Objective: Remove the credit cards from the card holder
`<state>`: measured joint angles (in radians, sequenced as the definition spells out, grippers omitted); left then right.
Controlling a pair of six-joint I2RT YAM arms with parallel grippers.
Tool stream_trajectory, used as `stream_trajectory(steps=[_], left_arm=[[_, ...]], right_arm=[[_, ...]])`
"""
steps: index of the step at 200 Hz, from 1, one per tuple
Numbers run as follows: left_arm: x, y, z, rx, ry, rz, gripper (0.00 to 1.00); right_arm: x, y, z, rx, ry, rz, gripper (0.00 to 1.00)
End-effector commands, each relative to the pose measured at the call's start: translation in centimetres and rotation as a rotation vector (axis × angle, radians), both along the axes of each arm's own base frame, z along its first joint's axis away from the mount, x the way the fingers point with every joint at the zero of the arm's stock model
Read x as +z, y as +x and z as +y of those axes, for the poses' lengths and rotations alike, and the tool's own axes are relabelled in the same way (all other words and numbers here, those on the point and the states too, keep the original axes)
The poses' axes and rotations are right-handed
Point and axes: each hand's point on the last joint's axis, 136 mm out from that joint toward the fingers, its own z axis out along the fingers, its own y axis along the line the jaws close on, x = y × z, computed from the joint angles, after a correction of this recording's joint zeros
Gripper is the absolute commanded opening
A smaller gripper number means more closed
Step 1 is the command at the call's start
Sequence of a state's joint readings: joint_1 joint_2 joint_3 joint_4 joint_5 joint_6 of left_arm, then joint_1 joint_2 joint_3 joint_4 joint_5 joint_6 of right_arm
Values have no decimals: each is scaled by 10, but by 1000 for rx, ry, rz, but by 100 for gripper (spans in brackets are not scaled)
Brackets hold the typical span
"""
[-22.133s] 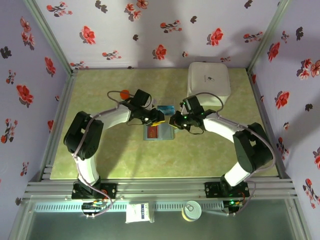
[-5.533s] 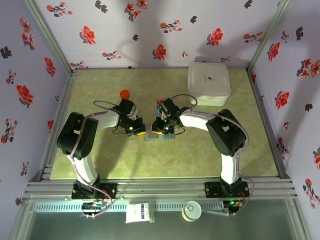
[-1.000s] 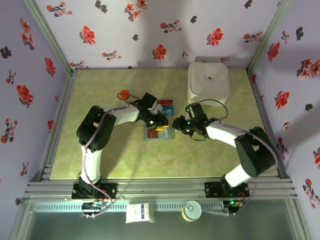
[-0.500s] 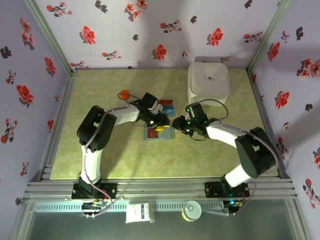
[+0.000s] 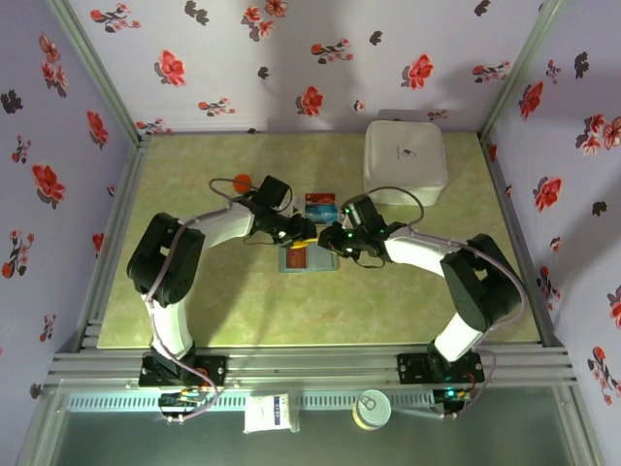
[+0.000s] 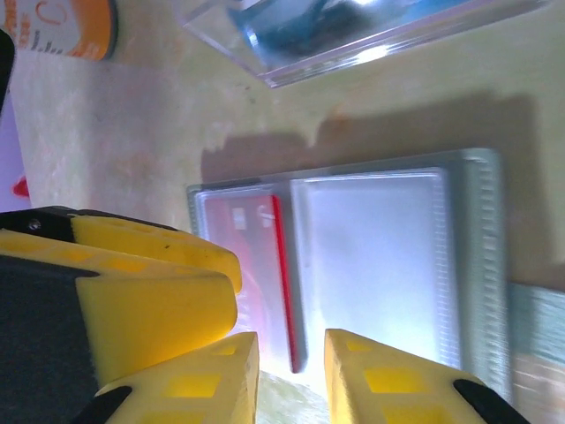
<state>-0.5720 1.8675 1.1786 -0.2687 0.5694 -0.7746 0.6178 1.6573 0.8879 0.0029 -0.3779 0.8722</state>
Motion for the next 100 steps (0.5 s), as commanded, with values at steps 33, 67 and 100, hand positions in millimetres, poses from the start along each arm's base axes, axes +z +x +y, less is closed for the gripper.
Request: stream_trajectory(steps=[33,67,100], left_arm=[[-11,-11,46,49,66,-3,31],[-22,-16,63,56,115,8,27],[-27,-13,66,58,120,9,18]], right_arm=[[-6,1,40,90,10,26,23],[-18,-3,51,138,-30,56,22],[-22,-3,56,155,-40,70,21]])
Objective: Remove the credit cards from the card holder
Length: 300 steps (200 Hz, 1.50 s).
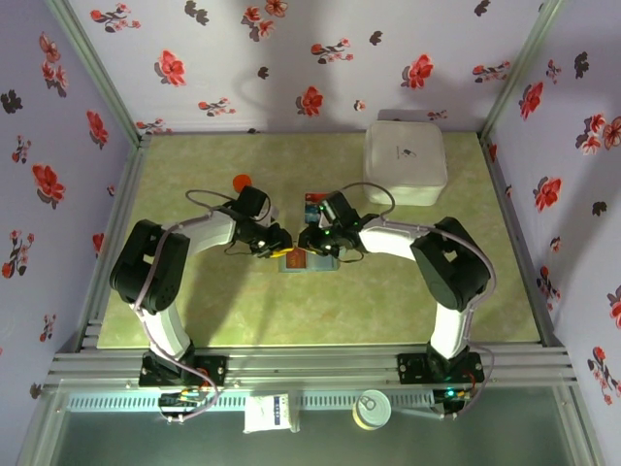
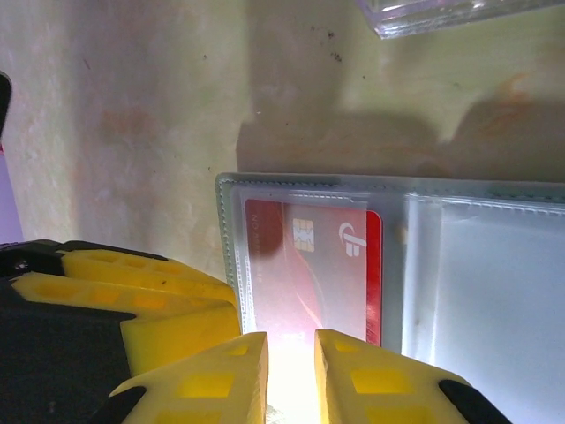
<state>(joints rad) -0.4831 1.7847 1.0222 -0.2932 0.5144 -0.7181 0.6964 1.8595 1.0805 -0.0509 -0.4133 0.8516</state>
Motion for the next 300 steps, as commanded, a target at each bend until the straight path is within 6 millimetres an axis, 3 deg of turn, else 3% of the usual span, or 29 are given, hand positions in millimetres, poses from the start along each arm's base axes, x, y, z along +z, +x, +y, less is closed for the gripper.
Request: stream_trajectory(steps=[1,24,68,137,188,232,300], left_arm=[[-2,-2,8,-15,25,-14,17],[-6,-1,8,-15,24,-4,8],[-17,-5,8,-24,25,26,0],[-27,-11,14,-24,46,48,0],[-19,-8,13,-22,39,29,0],[-8,-4,11,-22,28,6,4],[-10,-6,13,-28,38,5,0]], right_arm=[[-3,-5,4,40,-20,17,21],[-7,-4,4,41,-35,22,21],[-15,-5,1,45,-67,40,21],[-26,-8,-4,44,-105,60,21],[-29,-10,-17,46,-177,50,21],[-17,-8,-16,51,-168,25,21],[-3,-6,-7,56,-102,7,21]])
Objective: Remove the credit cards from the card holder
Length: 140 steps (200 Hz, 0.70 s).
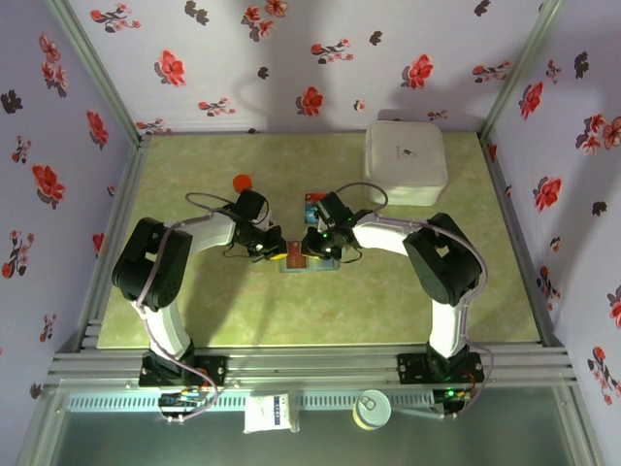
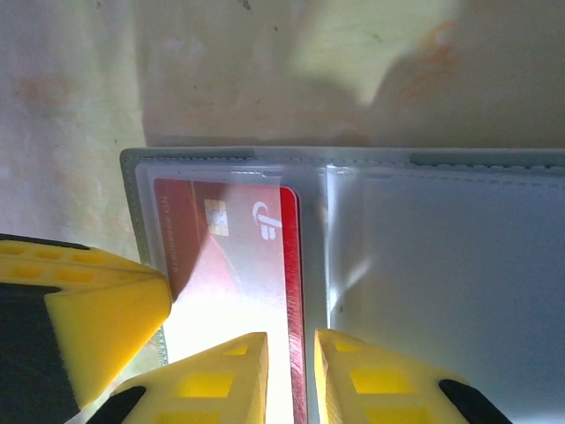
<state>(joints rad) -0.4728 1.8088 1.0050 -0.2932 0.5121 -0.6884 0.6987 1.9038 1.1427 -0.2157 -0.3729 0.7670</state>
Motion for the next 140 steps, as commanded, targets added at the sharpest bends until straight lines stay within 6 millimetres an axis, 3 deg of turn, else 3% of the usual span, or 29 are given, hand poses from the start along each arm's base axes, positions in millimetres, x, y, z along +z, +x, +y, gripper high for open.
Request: stream_trajectory(steps=[1,43,140], left_arm=[[4,-2,6,-15,15,-12,0],[2,-2,8,-10,23,-17,0],[2,-3,8,-2,17,-15,0]], right_arm=[[18,1,6,11,32,-31,21],[19,1,14,21,71,-23,21],[3,-1,16,32,56,17,21]])
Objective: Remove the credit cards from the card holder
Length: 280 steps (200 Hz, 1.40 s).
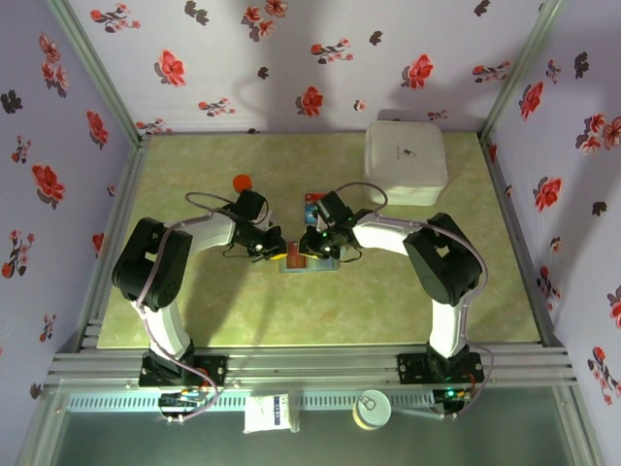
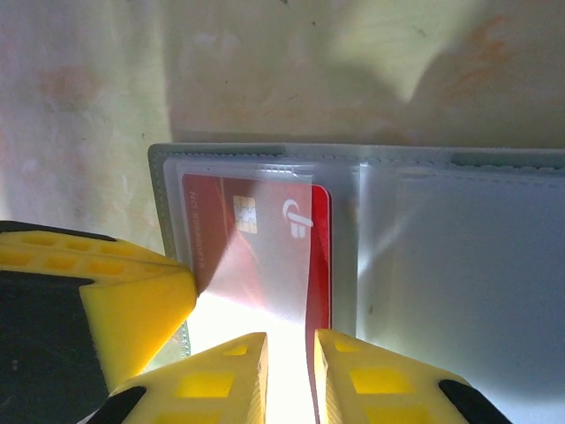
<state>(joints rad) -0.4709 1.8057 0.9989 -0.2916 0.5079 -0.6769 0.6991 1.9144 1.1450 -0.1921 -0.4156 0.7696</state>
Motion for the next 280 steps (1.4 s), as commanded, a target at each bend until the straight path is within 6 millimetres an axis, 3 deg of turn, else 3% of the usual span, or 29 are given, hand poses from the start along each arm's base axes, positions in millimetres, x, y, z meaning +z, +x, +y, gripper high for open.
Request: stream_trajectory(steps=[1,92,150,190,233,280], left_arm=[[3,-2,6,5,11,-9,0],[1,-2,4,2,-1,3,0],[1,-2,3,2,-2,1,0],[1,-1,3,2,-1,1,0],[4,2,2,-2,0,-5,0],[24,8,-6,-31,-7,-31,0]], right_arm=[[1,1,9,12,19,2,21],[3,-1,24,31,107,21,18],[-12,-1,-1,5,-53,23,19],[-1,1,-6,15,-98,-30,19],[12,0,0,25,-43,-52,20],[26,1,0,12,-11,-87,21]])
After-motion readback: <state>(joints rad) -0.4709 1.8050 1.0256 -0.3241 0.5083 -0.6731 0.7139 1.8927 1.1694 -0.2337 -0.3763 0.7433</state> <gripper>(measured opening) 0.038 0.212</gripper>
